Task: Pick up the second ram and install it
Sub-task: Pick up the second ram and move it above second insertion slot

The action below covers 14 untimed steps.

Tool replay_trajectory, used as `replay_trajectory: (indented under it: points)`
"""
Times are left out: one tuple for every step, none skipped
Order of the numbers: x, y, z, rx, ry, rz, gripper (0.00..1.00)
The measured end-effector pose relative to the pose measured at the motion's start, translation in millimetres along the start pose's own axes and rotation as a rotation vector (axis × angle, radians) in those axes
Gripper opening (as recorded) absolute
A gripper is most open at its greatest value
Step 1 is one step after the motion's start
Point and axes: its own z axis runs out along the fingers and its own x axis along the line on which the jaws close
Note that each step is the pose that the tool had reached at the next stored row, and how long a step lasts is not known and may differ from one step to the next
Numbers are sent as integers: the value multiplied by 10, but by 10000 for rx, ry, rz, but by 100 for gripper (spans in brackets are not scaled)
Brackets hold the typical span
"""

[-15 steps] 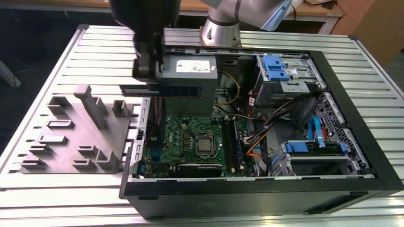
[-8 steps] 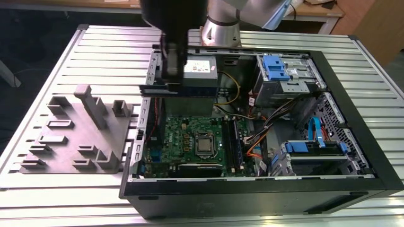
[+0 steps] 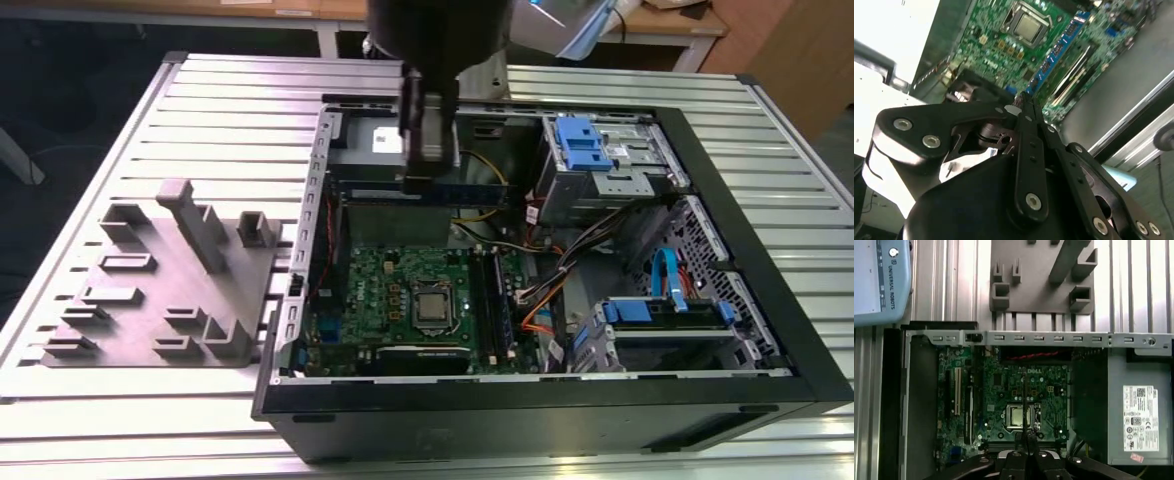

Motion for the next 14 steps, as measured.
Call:
replay_trajectory:
  points:
    - [0, -45, 0, -2, -1, 2, 8]
    - [-1, -88, -1, -4, -1, 2, 8]
    - [-1, -133, -3, -7, -1, 1, 8]
    - [-2, -178, -4, -9, -1, 0, 8]
    - [-2, -222, -6, -12, -1, 2, 8]
    - [-3, -267, -8, -14, 0, 2, 8]
    - [-3, -312, -9, -17, 0, 0, 8]
    - [-4, -356, -10, -18, 0, 0, 8]
    - [-4, -402, -12, -20, -1, 1, 8]
    - [-5, -441, -14, -22, 0, 1, 8]
    - [-5, -470, -15, -23, 1, 1, 8]
    - [-4, -482, -15, -23, 0, -1, 8]
    - [-4, -484, -15, -23, 0, -1, 8]
    - [-4, -484, -15, -23, -1, 1, 8]
